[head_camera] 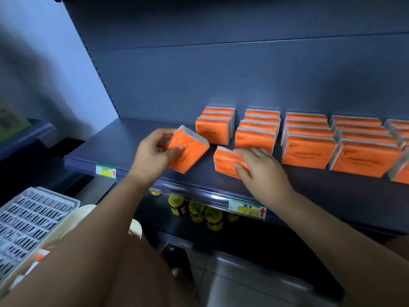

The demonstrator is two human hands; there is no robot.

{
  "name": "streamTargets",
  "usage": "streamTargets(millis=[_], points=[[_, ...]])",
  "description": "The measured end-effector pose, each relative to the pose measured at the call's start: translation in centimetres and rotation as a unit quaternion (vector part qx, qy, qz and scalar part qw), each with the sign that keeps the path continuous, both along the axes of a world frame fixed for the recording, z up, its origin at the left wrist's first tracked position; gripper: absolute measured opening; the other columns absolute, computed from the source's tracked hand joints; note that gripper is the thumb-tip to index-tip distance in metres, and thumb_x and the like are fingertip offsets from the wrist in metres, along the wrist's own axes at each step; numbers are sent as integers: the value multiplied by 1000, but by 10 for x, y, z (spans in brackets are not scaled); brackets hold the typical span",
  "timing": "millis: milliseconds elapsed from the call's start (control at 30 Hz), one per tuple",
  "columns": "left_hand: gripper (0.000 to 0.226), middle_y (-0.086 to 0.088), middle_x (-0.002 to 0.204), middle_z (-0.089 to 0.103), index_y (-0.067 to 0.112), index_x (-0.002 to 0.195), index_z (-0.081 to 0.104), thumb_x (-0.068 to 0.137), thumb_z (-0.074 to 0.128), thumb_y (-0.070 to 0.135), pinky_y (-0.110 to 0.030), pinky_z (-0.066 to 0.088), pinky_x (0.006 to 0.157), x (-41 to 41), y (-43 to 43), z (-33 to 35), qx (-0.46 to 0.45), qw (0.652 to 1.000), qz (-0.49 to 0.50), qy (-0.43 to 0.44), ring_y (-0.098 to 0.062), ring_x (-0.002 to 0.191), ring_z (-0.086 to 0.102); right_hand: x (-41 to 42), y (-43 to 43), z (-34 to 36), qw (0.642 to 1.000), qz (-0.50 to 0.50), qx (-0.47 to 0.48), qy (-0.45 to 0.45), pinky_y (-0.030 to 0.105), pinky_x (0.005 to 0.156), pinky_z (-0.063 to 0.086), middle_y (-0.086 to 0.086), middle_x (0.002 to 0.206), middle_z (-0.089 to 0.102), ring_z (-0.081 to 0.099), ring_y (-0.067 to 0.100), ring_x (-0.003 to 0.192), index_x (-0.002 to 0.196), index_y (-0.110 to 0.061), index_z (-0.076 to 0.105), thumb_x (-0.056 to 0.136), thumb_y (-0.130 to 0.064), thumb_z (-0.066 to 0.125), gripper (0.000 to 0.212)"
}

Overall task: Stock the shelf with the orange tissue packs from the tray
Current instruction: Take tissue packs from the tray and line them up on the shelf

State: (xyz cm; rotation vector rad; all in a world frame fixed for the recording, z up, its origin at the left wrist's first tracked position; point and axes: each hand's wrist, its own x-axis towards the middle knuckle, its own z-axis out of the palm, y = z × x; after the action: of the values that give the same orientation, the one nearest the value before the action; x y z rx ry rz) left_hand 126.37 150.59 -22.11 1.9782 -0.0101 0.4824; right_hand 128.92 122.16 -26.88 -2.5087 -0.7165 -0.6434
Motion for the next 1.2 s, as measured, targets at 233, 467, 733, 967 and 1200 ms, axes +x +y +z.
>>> streamTargets(millis=[233,467,733,967,1200], points=[[36,-9,115,74,10,121,70,91,67,-10,-26,56,85,6,34,-15,-86,996,-10,14,-9,100,68,32,44,-6,991,-6,-131,-27,49,107,50,16,133,62,53,39,130,143,-3,54,84,-12,66,61],[39,-1,109,77,19,112,76,88,68,-10,-18,53,81,15,44,-13,-88,996,-15,25,-5,96,69,69,81,4,961,-73,-239,-115,42,88,50,9,112,64,59,34,110,134,-10,63,76,-12,77,60],[46,-4,120,64,28,109,76,80,78,-7,-14,48,94,24,41,-20,23,999,-11,48,-7,107,65,82,104,18,936,-126,-309,-111,39,85,45,7,116,58,56,31,108,134,-11,61,75,-12,71,59],[39,1,117,57,24,101,73,74,85,-1,-7,39,96,33,27,-23,82,995,23,52,-10,111,58,98,108,14,935,-172,-296,-95,40,90,46,8,117,60,54,31,111,134,-14,59,76,-21,74,60],[52,2,119,54,23,118,66,76,77,-4,-14,45,85,45,20,-30,112,989,19,98,-17,110,60,76,96,9,971,-167,-109,-132,44,92,48,12,113,61,55,35,112,121,-11,63,85,-12,70,37]])
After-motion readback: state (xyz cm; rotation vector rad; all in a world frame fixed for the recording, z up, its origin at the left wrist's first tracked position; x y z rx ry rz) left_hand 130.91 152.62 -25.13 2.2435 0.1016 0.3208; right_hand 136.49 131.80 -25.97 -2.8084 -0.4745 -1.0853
